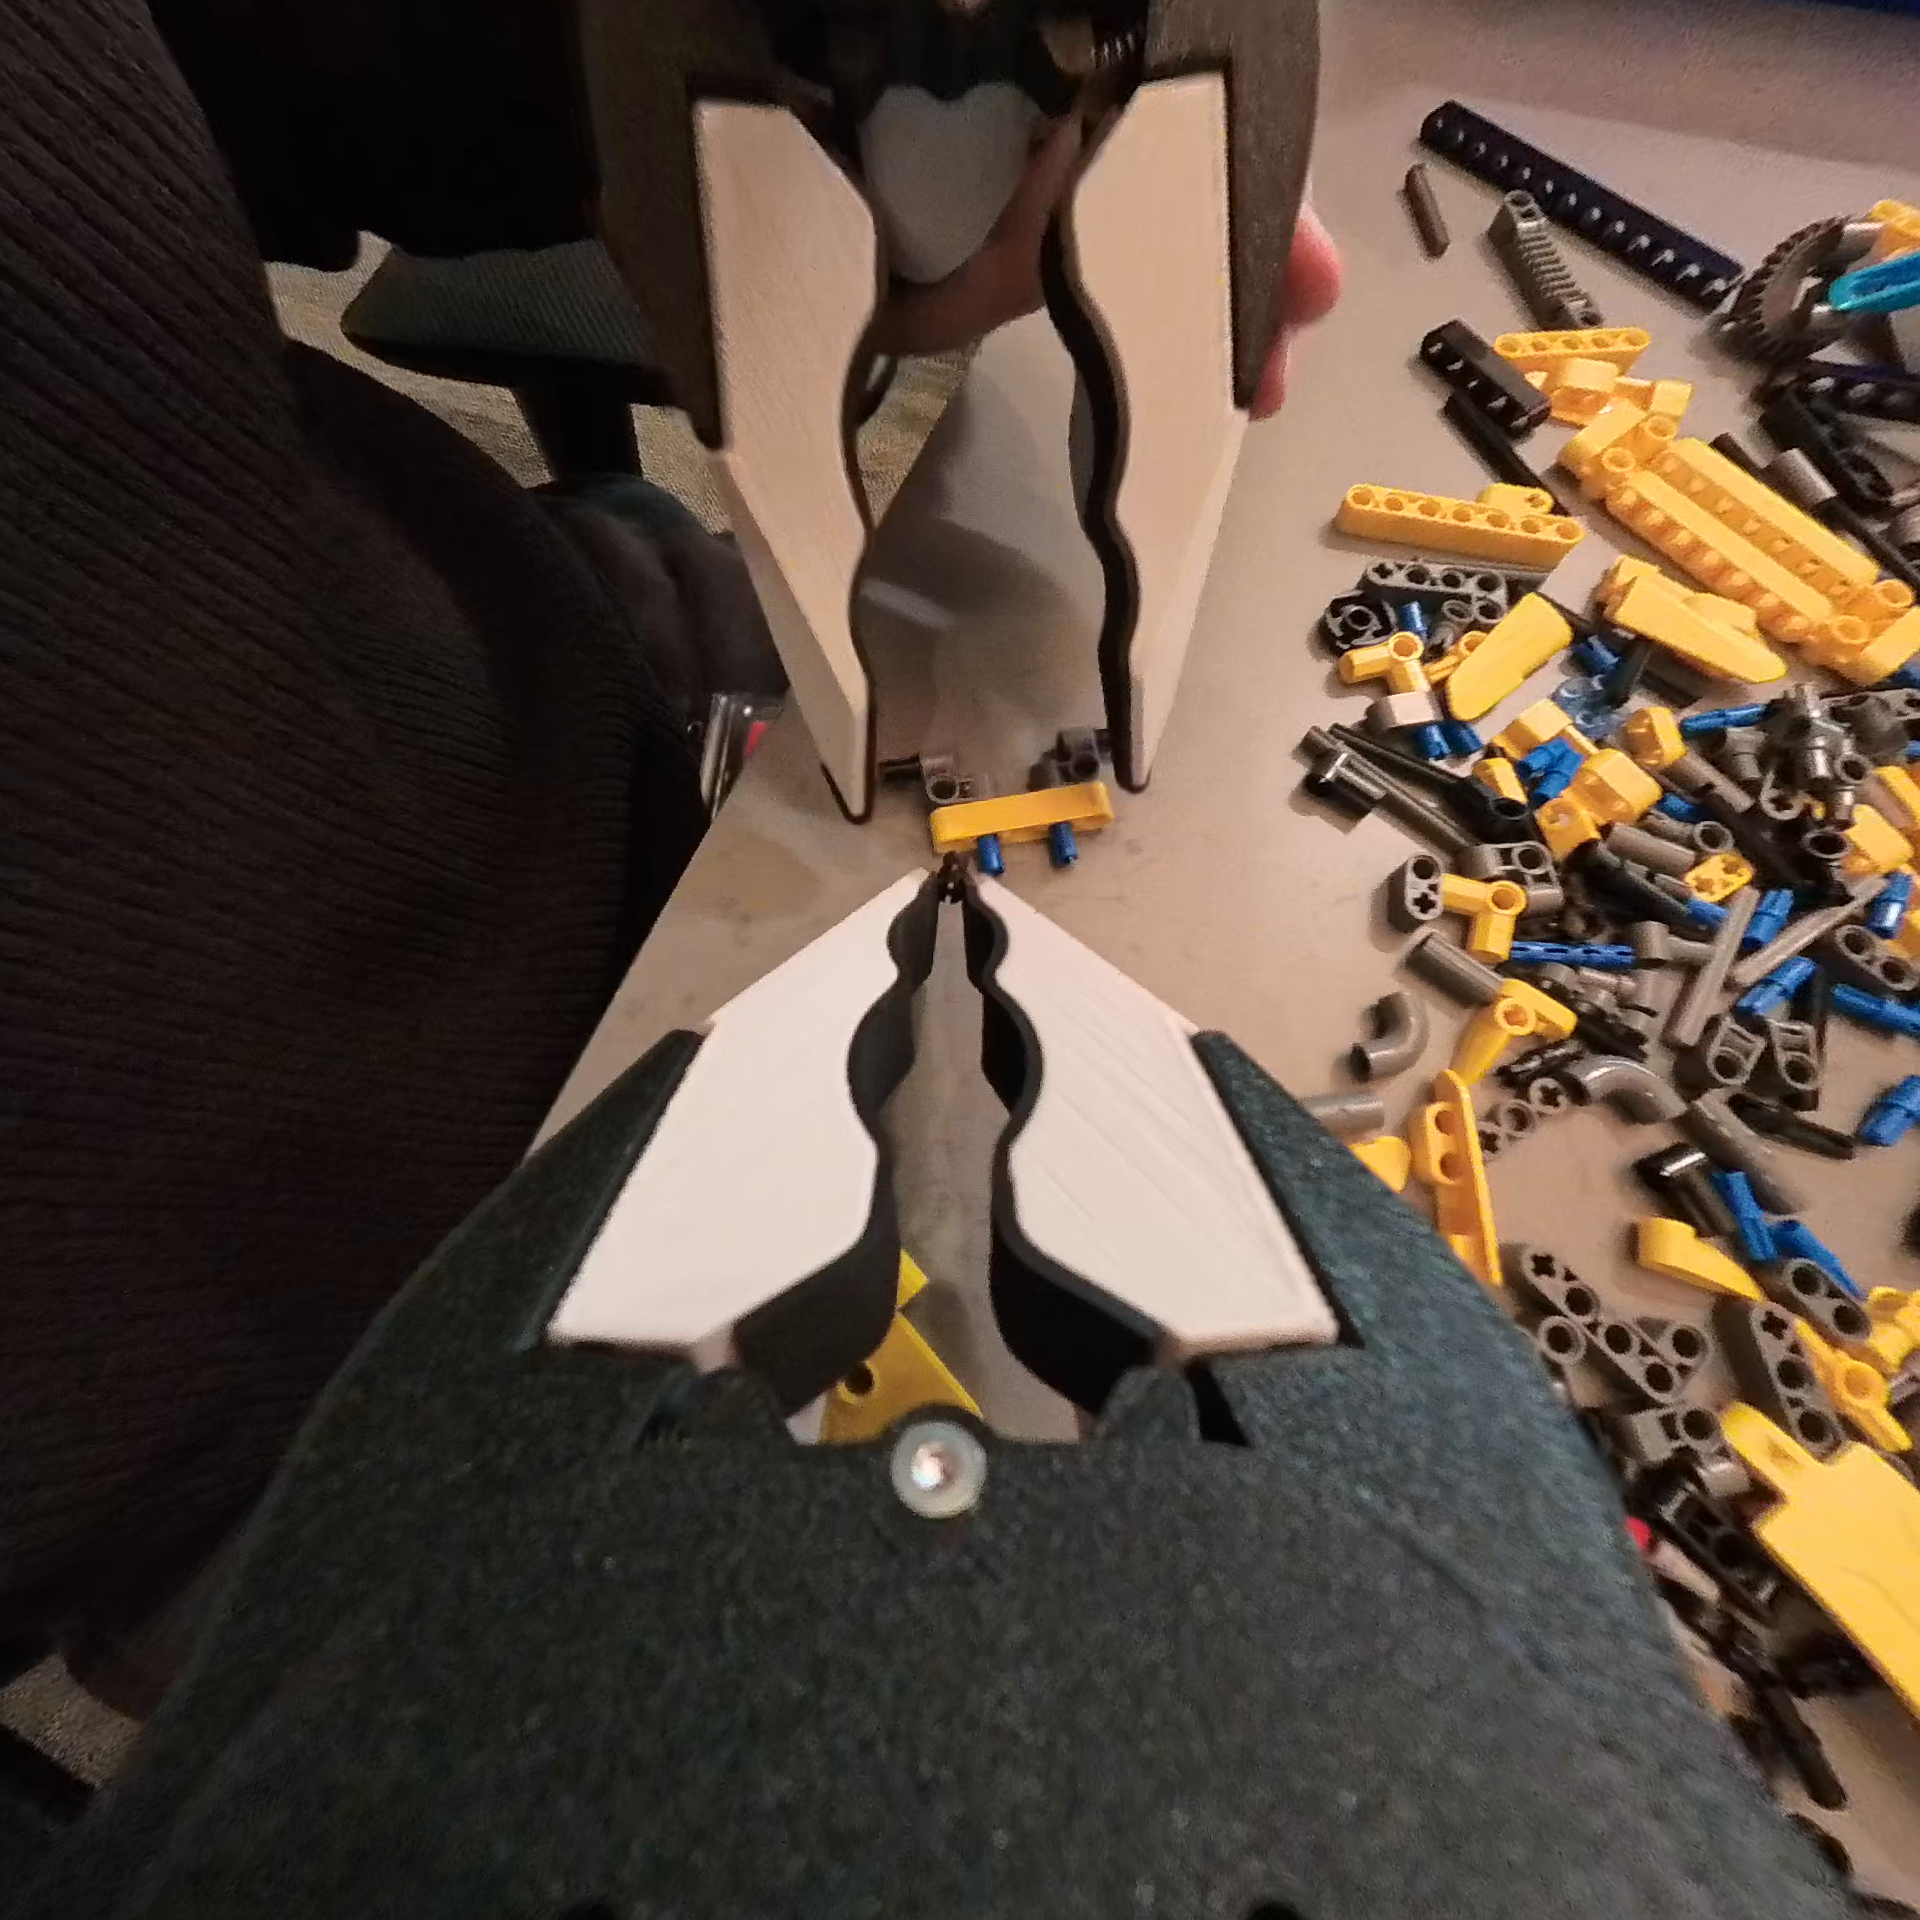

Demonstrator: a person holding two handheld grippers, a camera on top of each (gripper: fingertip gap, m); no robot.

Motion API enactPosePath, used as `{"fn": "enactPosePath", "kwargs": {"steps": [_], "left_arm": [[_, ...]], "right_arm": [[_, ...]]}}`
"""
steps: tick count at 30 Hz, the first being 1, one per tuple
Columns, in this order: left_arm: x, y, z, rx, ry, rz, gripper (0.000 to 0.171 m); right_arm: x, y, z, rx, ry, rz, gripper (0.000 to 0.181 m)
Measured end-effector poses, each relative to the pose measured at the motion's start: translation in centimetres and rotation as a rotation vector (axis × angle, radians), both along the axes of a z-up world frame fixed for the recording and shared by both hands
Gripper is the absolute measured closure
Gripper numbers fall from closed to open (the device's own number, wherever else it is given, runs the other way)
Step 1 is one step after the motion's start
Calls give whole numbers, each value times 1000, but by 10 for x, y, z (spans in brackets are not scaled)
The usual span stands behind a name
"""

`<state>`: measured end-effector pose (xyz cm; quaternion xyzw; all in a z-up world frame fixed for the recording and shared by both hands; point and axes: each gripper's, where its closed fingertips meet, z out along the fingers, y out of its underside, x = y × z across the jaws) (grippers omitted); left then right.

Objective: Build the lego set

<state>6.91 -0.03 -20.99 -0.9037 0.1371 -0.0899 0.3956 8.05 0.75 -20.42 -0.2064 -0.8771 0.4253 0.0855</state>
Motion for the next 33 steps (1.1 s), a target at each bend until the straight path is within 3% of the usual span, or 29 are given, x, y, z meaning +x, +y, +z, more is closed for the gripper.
{"fn": "enactPosePath", "kwargs": {"steps": [6, 8, 16, 19, 22, 25, 33], "left_arm": [[-3, -1, -13, -63, 21, -18, 122], [-7, 0, -14, -46, 56, 2, 131], [-4, -2, -13, 14, 71, -22, 132], [-3, -1, 5, 150, 86, -14, 133], [-3, -2, 36, 303, -37, 10, 133], [-6, -2, 36, 331, -25, 30, 133], [-5, 0, 43, 393, -66, 76, 133]], "right_arm": [[1, -3, 4, -36, -7, 4, 177], [1, -3, 2, -34, -16, 6, 177], [-1, 1, -1, -24, -23, 1, 177], [-1, 1, 7, -59, -3, 10, 177], [-3, 2, 35, -195, 31, -5, 177], [-4, 2, 49, -290, 22, -15, 177], [-1, -6, 43, -273, 5, -1, 177]]}}
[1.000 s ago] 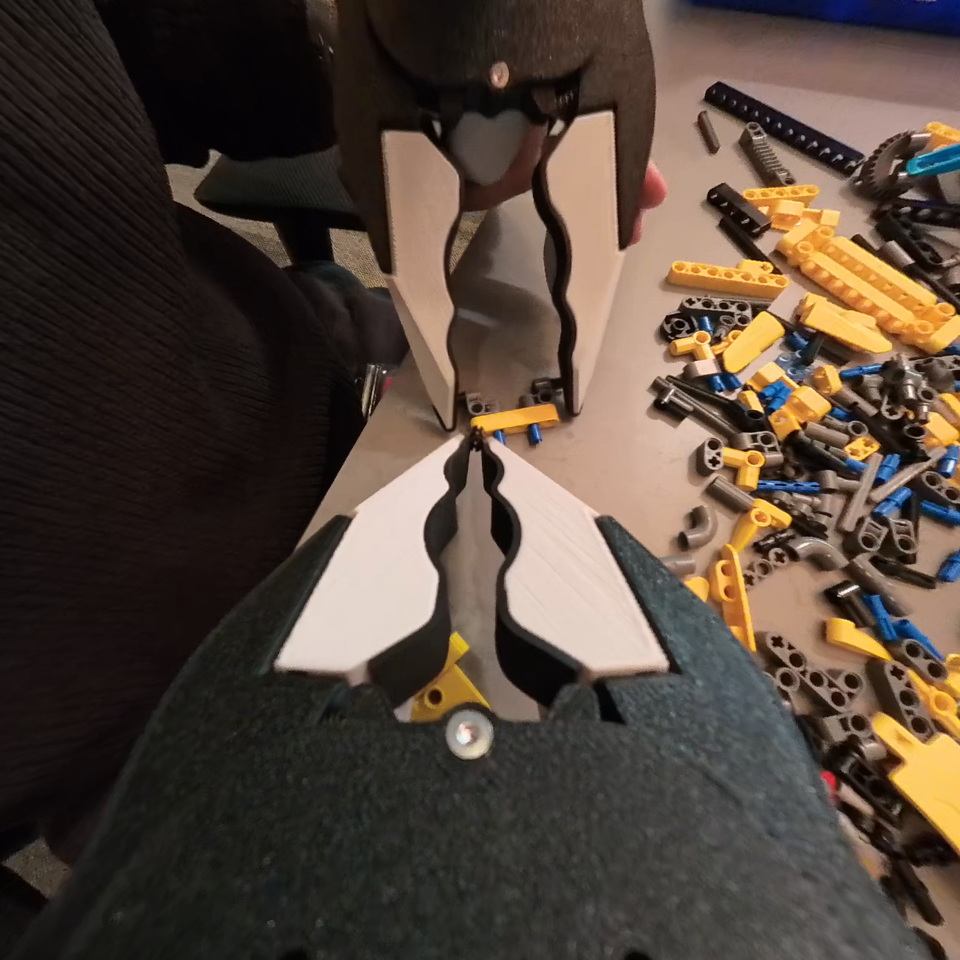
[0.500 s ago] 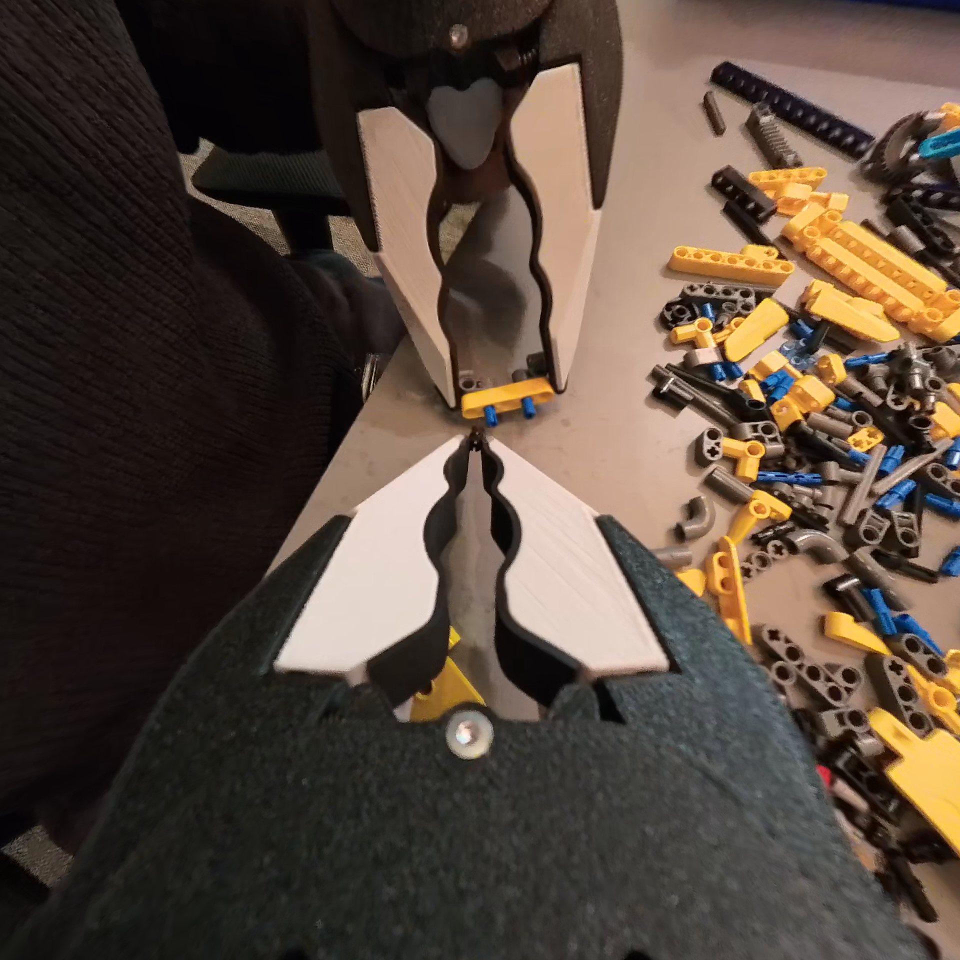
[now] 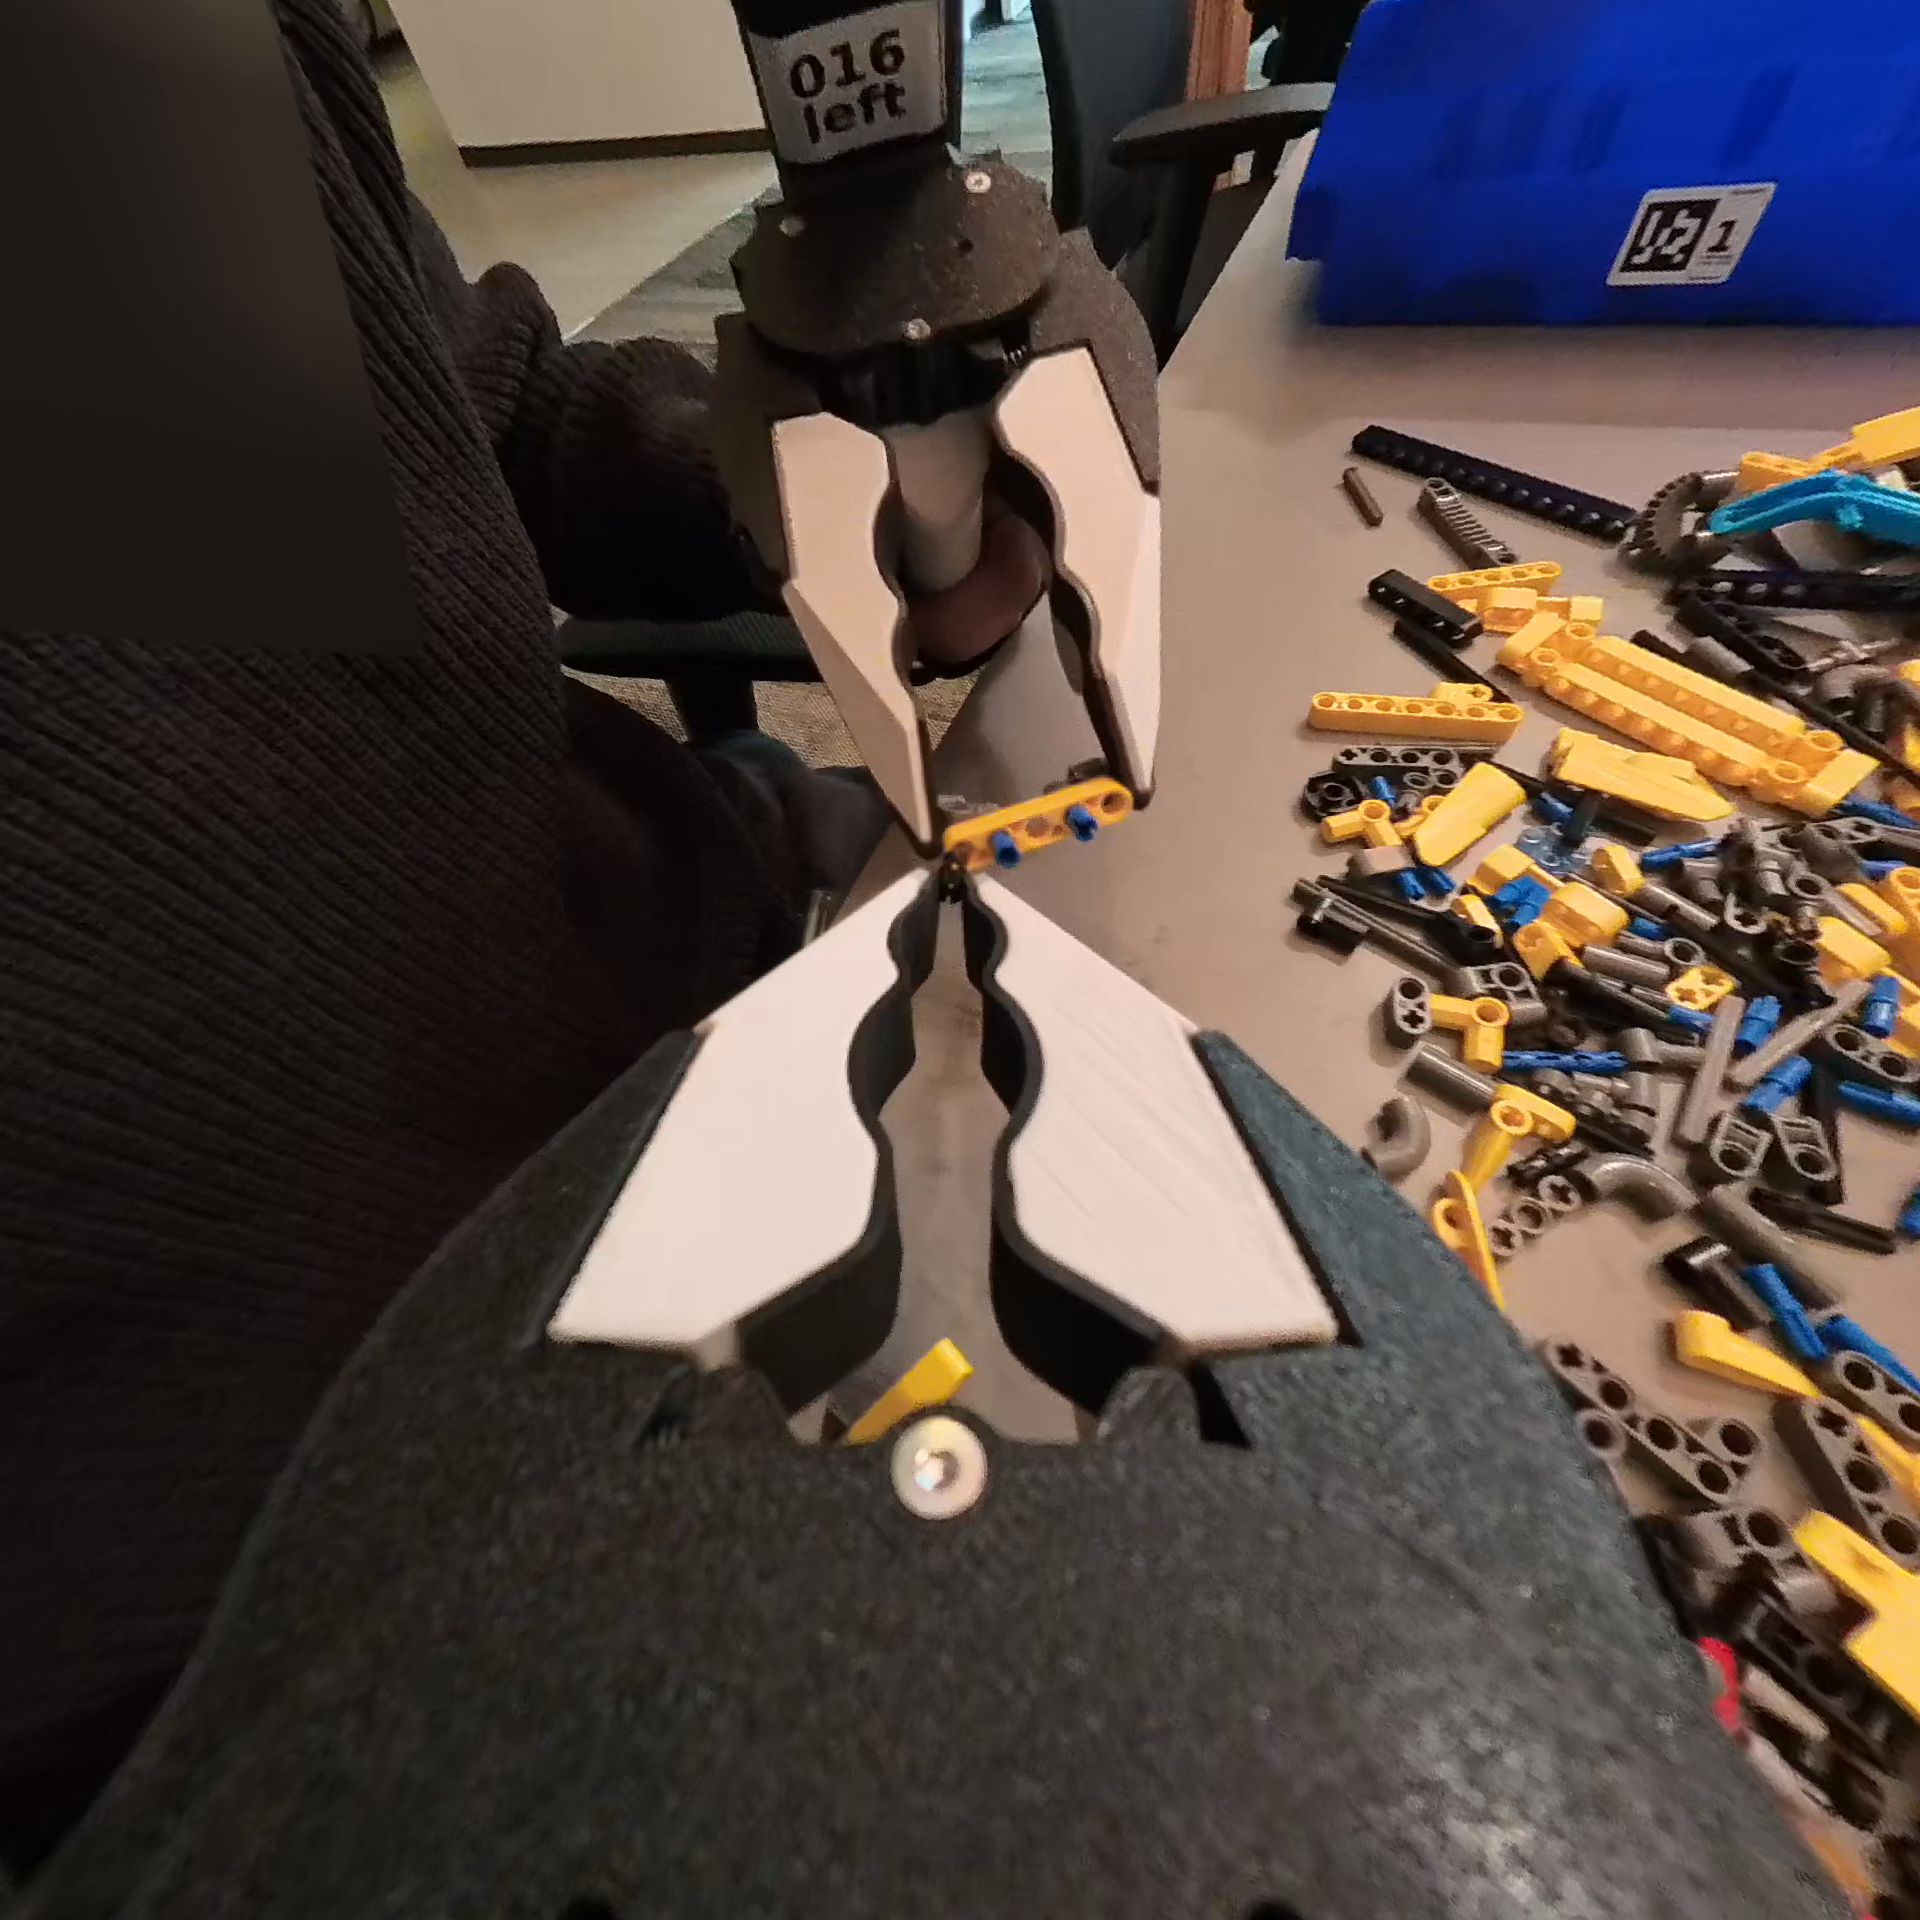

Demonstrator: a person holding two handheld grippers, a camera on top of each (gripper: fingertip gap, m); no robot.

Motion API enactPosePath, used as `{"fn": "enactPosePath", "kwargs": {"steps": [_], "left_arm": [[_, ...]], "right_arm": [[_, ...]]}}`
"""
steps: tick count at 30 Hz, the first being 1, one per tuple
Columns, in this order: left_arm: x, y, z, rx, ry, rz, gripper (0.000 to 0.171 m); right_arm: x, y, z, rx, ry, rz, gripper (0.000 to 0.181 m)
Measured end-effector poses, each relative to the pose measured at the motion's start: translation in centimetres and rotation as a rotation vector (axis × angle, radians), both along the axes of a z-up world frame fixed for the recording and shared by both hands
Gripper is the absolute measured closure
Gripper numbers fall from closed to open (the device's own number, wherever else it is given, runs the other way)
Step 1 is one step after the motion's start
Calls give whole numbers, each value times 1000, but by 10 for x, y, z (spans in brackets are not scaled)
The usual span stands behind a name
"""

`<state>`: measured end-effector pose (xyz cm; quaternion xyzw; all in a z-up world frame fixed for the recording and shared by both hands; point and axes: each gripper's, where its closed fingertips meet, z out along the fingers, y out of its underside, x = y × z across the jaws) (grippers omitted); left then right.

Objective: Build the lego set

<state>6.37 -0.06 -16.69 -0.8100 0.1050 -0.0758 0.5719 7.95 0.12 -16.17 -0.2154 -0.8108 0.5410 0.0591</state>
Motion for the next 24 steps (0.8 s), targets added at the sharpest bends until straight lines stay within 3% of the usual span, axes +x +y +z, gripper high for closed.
{"fn": "enactPosePath", "kwargs": {"steps": [14, 15, 16, 18, 21, 24], "left_arm": [[7, -2, -17, -55, -4, -7, 134], [8, -2, -17, -50, -11, -2, 137], [5, -3, -8, 17, -11, 30, 171], [10, -3, 2, 66, -68, 15, 171], [1, 0, -20, -46, 62, 97, 171], [-1, 4, -14, -39, -29, 106, 171]], "right_arm": [[6, -4, -19, 18, -111, 40, 177], [8, -4, -21, 23, -122, 49, 177], [13, -8, -24, 29, -142, 80, 177], [23, -20, -35, 80, -166, 124, 177], [15, -14, -53, 254, -117, 53, 177], [6, -3, -52, 272, -118, 1, 177]]}}
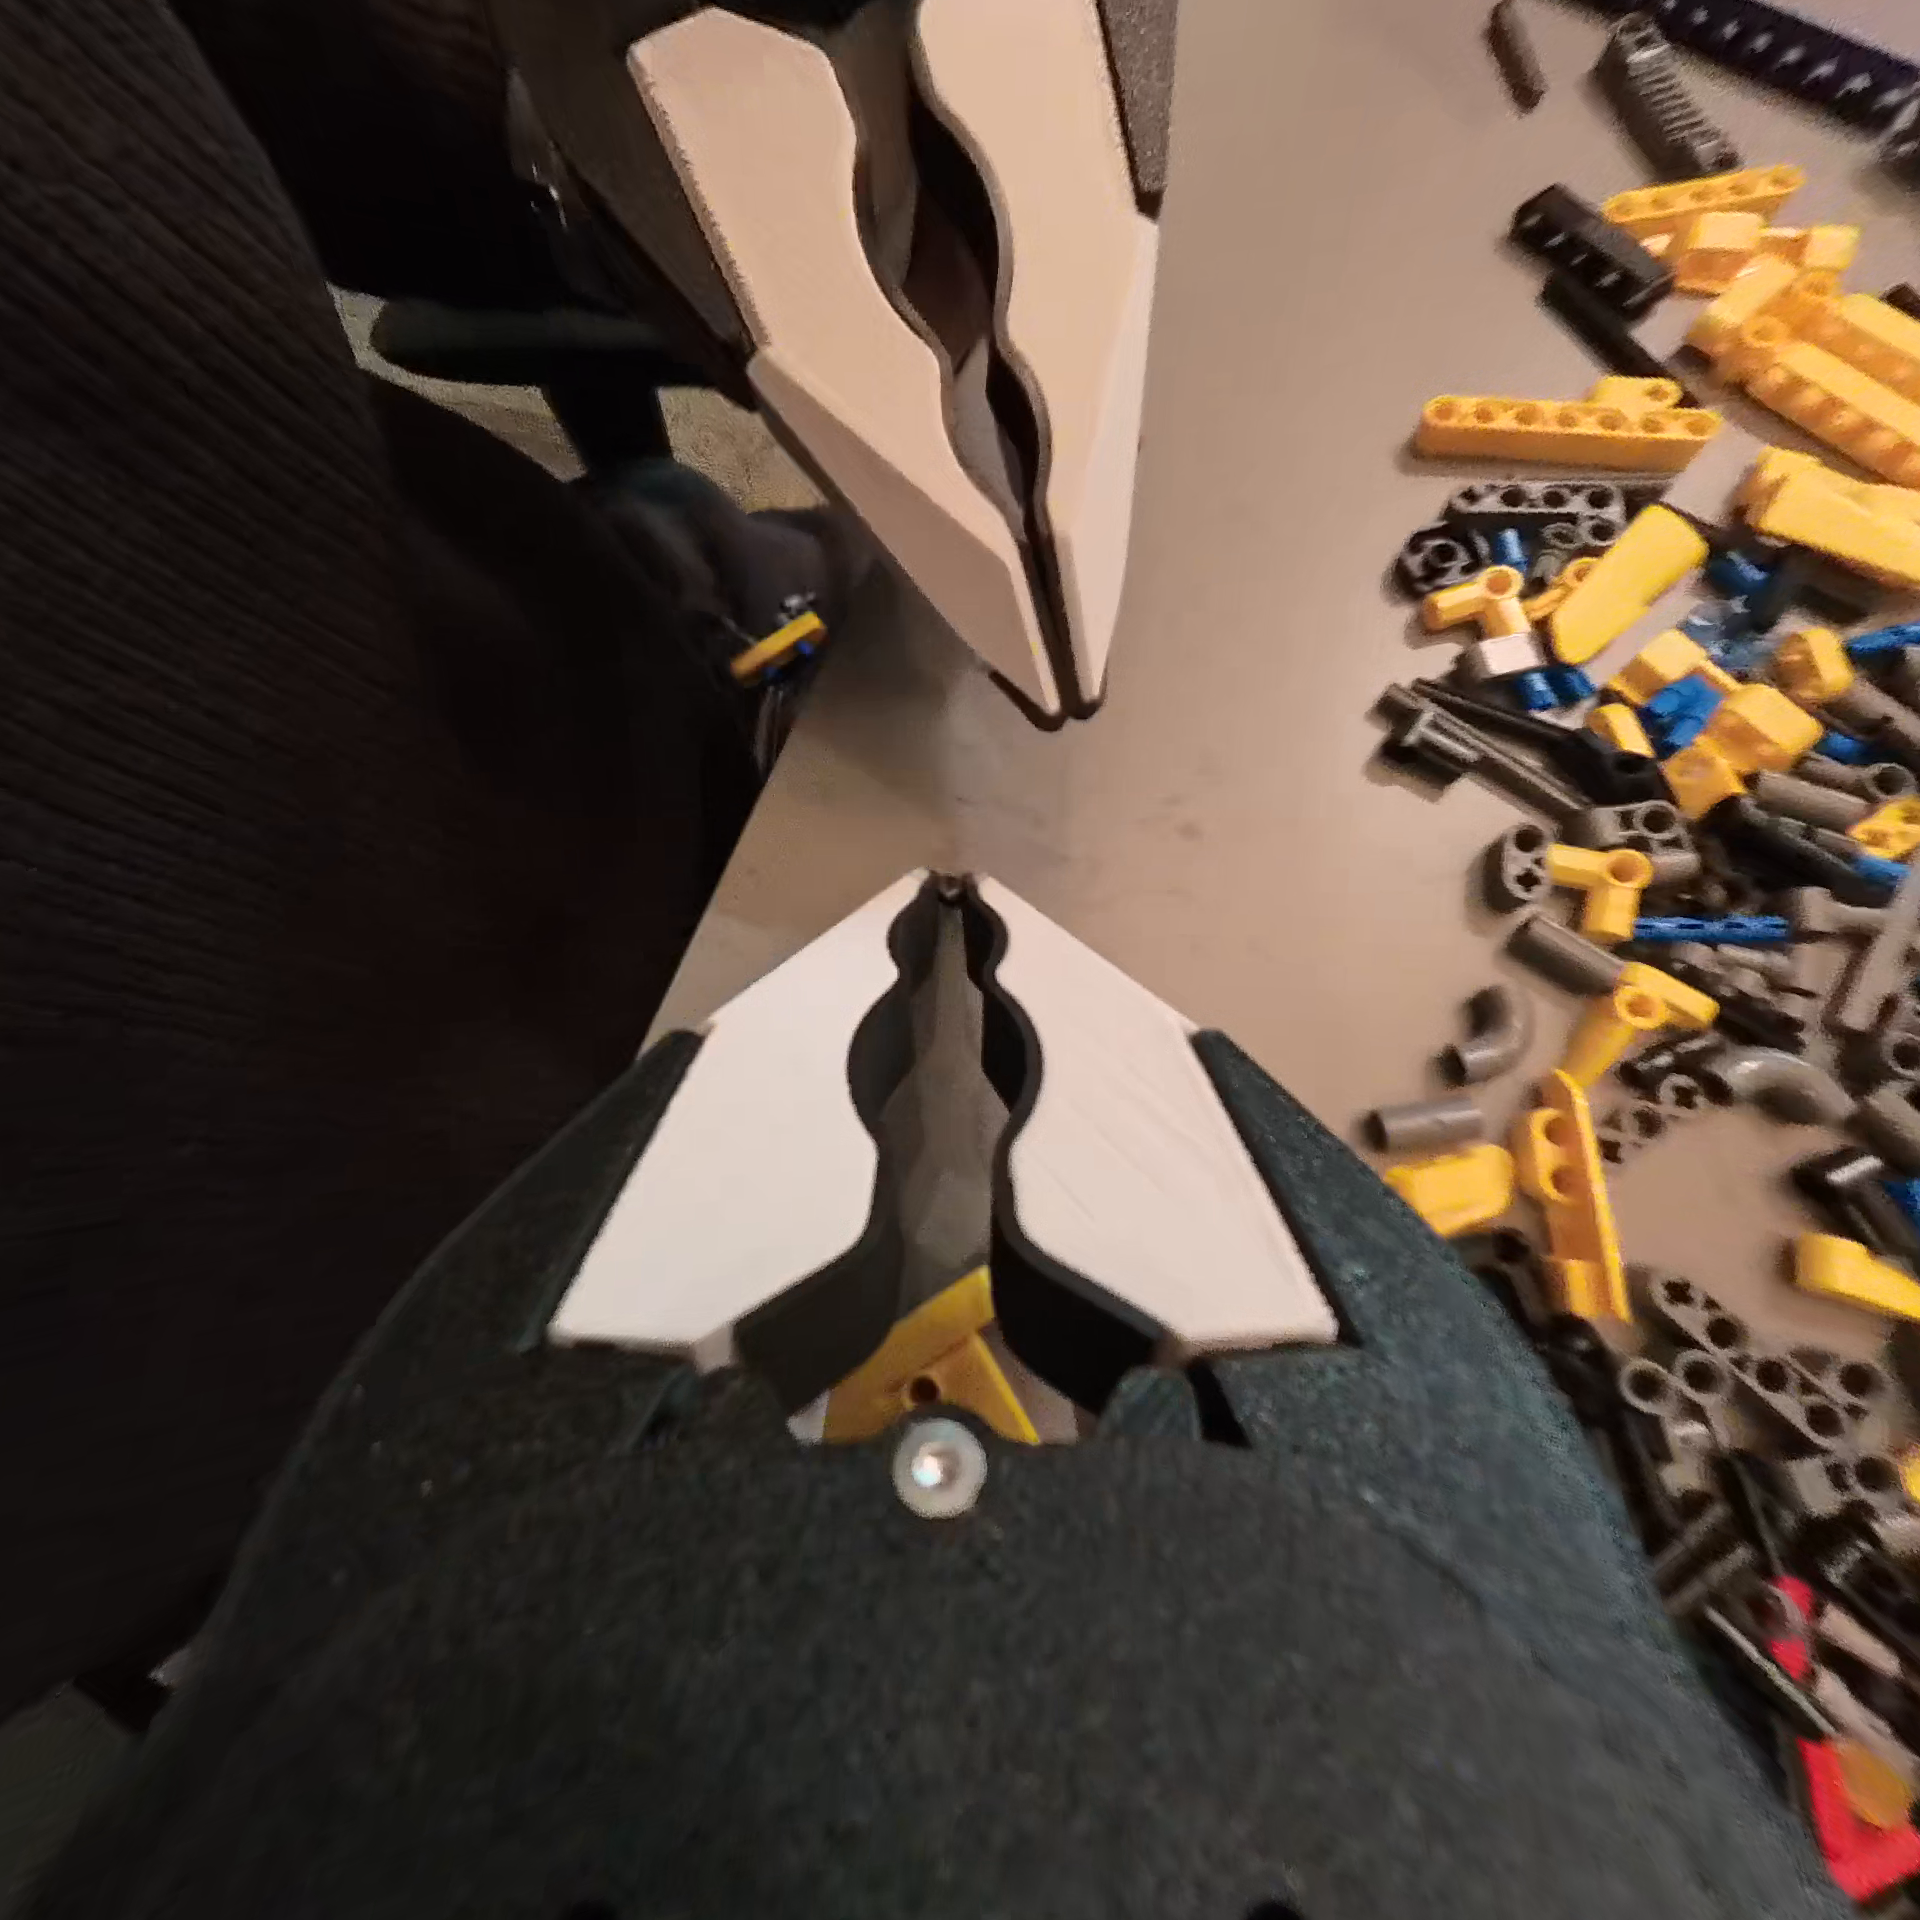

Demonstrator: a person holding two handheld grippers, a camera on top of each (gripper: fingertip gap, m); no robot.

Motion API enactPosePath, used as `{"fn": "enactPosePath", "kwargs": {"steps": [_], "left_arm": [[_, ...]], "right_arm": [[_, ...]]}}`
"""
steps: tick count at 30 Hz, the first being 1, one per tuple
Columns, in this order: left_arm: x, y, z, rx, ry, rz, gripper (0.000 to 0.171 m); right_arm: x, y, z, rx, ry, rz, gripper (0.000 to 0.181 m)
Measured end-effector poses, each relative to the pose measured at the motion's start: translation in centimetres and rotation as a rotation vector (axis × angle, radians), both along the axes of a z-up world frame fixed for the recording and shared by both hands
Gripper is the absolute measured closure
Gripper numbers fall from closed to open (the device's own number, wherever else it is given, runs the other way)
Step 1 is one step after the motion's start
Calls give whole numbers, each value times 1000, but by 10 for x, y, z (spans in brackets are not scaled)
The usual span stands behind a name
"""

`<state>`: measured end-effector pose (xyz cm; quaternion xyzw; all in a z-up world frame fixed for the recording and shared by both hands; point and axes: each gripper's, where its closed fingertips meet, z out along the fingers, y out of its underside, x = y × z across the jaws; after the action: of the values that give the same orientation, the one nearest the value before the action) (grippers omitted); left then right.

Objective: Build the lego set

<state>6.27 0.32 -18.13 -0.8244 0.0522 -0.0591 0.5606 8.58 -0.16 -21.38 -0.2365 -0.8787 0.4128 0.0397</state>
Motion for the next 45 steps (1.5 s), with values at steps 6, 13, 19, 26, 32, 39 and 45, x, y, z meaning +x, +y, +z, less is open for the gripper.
{"fn": "enactPosePath", "kwargs": {"steps": [6, 13, 19, 26, 32, 39, 45], "left_arm": [[-25, -14, 32, 90, -111, 56, 168], [1, -97, -7, -237, 76, 125, 152], [70, -168, -91, -586, -118, 152, 134], [106, -202, -142, -702, -211, 314, 108], [122, -218, -150, -719, -96, 332, 131], [121, -216, -136, -660, -176, 315, 146], [119, -213, -135, -677, -125, 281, 156]], "right_arm": [[-16, 18, 36, -139, 93, -77, 177], [-24, 27, 48, -181, 150, -111, 177], [-17, 10, 54, -190, 184, -73, 177], [-13, -6, 51, -195, 210, -43, 177], [-9, -11, 51, -226, 222, -39, 177], [-10, -3, 64, -263, 268, -71, 177], [-11, 2, 65, -275, 267, -79, 177]]}}
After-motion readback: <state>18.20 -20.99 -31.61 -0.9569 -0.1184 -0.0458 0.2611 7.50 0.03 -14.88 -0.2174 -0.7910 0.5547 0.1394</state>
